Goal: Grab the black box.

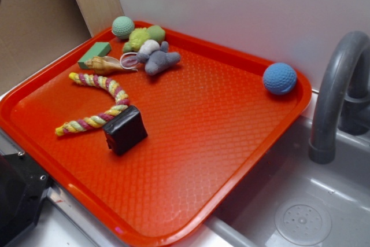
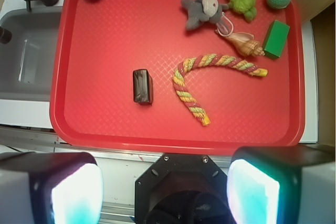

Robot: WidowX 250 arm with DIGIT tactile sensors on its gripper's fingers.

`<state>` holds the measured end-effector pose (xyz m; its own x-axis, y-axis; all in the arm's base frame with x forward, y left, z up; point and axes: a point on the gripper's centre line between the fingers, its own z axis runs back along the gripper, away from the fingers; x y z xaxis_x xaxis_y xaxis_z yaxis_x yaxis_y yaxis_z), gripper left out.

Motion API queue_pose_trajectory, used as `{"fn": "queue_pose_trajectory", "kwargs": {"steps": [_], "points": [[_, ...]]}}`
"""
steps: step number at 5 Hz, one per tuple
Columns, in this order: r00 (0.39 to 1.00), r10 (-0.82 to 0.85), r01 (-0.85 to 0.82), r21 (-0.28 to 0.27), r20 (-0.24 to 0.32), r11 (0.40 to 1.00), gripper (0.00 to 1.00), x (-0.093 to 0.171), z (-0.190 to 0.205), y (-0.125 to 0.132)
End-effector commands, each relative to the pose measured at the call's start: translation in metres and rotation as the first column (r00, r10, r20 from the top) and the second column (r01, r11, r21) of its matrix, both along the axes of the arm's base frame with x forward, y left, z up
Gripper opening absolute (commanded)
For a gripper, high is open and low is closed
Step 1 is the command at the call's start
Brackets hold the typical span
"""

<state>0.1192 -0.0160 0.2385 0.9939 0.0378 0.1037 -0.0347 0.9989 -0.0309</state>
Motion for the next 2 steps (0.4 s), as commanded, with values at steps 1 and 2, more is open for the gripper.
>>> {"fn": "queue_pose_trajectory", "kwargs": {"steps": [1,2], "points": [[0.991,-0.117,0.120,0.035,-0.071,0.992,1.00,0.041,-0.083,-0.027],[0.988,-0.148,0.149,0.025,-0.040,0.988,1.00,0.052,-0.126,-0.033]]}}
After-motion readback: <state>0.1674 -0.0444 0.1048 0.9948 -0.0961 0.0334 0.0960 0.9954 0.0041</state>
